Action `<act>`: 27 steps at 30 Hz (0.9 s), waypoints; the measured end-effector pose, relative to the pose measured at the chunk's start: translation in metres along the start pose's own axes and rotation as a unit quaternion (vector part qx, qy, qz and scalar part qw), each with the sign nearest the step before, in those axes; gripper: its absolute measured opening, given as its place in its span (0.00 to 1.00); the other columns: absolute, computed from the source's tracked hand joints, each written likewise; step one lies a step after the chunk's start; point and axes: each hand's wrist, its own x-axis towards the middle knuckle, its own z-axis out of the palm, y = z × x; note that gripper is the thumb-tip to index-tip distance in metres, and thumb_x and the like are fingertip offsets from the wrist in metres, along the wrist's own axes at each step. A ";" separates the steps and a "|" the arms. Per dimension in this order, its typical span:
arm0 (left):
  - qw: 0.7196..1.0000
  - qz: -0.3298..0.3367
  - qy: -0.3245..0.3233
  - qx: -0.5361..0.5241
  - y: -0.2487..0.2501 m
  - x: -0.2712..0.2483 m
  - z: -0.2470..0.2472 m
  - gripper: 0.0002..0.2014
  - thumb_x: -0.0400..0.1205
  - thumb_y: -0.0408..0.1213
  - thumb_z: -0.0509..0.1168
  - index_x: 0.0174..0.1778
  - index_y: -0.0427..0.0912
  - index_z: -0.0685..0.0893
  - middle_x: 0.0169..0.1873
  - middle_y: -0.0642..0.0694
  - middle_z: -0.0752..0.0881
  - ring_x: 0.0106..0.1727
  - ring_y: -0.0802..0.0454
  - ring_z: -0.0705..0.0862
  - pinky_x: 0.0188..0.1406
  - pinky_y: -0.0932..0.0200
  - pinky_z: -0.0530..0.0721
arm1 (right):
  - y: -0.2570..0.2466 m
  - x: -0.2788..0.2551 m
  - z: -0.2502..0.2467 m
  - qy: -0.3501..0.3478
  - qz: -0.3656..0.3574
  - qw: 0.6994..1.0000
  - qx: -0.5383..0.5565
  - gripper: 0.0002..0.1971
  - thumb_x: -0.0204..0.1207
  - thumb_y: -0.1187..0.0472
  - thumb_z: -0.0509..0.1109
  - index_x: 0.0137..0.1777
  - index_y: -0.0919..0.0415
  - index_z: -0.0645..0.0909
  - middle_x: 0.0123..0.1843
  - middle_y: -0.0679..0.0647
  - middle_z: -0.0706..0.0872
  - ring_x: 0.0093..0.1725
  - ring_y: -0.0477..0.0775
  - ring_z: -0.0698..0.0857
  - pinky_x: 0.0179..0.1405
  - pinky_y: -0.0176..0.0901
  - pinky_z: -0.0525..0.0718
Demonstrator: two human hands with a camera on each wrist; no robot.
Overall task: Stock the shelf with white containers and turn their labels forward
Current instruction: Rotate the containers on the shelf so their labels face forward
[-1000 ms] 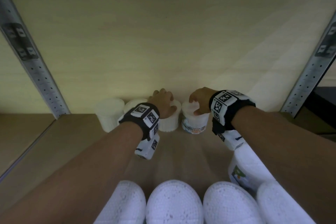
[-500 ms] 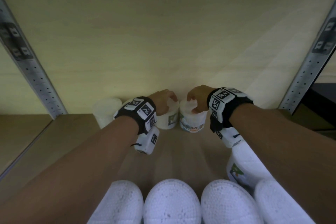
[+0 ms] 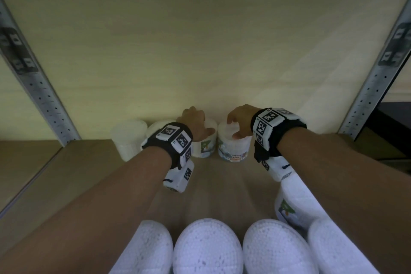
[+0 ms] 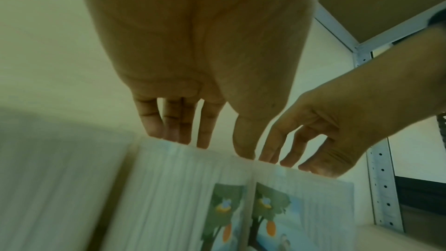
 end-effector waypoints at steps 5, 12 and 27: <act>0.999 0.027 -0.038 -0.001 -0.003 0.001 -0.004 0.25 0.81 0.49 0.64 0.71 0.40 0.72 0.72 0.38 0.70 0.72 0.40 0.71 0.71 0.44 0.73 | 0.000 -0.001 -0.001 0.000 -0.002 1.000 -0.001 0.29 0.75 0.52 0.73 0.74 0.62 0.73 0.74 0.57 0.76 0.71 0.60 0.78 0.69 0.47 0.76; 0.991 0.073 -0.103 -0.033 -0.006 -0.003 -0.016 0.26 0.80 0.24 0.61 0.74 0.45 0.72 0.76 0.41 0.69 0.75 0.43 0.72 0.71 0.52 0.74 | -0.004 0.001 -0.003 -0.014 0.007 1.000 -0.006 0.30 0.77 0.54 0.72 0.76 0.63 0.70 0.76 0.58 0.74 0.72 0.59 0.77 0.69 0.45 0.74; 1.000 0.005 -0.008 0.012 -0.001 -0.003 0.002 0.29 0.82 0.53 0.62 0.72 0.36 0.73 0.70 0.36 0.72 0.72 0.38 0.71 0.71 0.43 0.74 | -0.003 0.000 -0.003 -0.009 0.000 1.000 -0.009 0.30 0.77 0.52 0.71 0.77 0.63 0.70 0.76 0.58 0.74 0.72 0.59 0.77 0.68 0.45 0.75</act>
